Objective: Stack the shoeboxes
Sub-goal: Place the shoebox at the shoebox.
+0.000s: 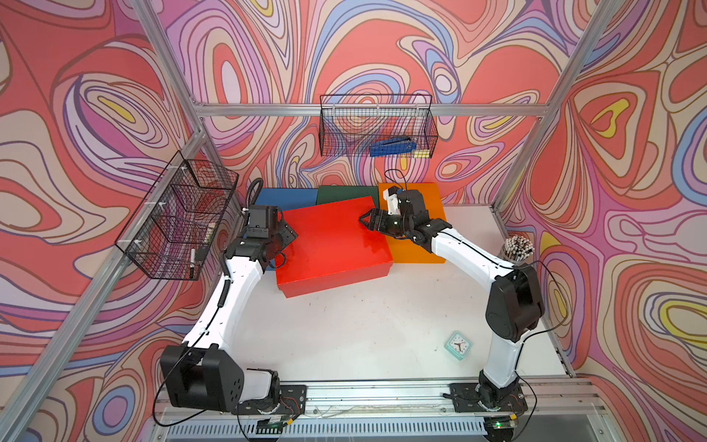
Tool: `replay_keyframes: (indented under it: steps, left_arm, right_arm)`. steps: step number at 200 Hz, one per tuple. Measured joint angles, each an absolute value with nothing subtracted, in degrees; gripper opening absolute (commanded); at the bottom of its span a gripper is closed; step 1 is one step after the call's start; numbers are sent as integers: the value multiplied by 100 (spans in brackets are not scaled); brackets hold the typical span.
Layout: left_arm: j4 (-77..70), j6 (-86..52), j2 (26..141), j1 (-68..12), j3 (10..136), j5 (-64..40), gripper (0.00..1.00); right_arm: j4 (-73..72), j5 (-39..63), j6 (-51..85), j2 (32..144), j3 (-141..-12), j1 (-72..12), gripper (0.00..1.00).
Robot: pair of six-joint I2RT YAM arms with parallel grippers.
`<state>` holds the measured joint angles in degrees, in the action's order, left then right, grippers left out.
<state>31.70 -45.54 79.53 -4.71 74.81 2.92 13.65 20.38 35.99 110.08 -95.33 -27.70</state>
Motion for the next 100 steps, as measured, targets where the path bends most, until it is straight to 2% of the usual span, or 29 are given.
replay_keyframes:
  steps: [45,100]
  left_arm:
    - [2762,-4633,8355,-443,7784,-3,72]
    - [2606,-4729,8368,-451,7804,-331,86]
  right_arm:
    - [1374,2259,3544,11434,-10158,-2515,98]
    - [1433,2147,3354,11419,-10193,-2388,98]
